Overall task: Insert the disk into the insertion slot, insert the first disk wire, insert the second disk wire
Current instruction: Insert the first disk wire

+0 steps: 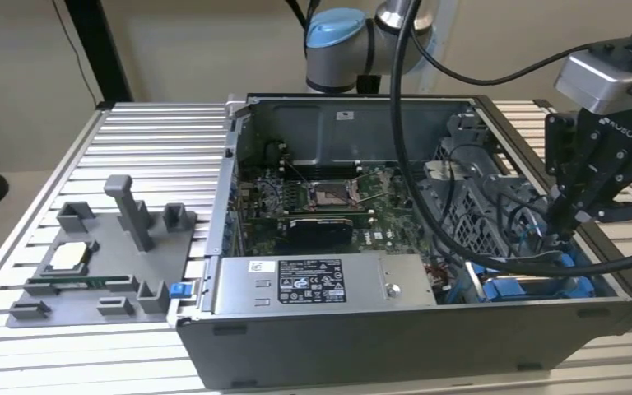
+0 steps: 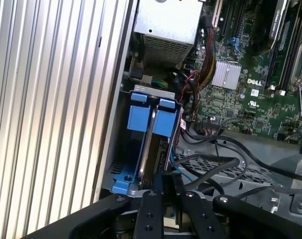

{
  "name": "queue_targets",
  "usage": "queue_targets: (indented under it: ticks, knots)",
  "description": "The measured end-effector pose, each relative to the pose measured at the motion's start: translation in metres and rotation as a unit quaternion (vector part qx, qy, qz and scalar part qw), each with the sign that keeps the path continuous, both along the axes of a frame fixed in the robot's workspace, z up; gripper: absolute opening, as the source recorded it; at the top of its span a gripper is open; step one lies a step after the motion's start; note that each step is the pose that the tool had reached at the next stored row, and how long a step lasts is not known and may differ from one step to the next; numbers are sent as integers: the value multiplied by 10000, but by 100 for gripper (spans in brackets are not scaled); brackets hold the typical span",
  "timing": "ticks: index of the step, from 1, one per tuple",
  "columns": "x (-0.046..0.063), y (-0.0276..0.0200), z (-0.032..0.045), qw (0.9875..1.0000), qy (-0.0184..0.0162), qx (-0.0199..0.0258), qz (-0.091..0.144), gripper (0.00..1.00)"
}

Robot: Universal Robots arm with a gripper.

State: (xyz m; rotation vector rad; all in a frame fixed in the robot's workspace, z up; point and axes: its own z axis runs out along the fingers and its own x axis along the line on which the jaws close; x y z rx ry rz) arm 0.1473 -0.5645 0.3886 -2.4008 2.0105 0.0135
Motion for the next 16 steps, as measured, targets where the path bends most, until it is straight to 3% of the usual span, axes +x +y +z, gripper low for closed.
queue_targets:
  ticks: [3, 6, 10, 12, 16]
  knots:
    - [4, -32, 0, 10000, 26, 0, -22, 0]
    - [8, -69, 0, 10000, 75, 0, -38, 0]
    - [8, -90, -8, 9998, 211, 6, -65, 0]
    - [8, -90, -8, 9996, 251, 55, -86, 0]
    - [9, -90, -9, 9993, 273, 173, -191, 0]
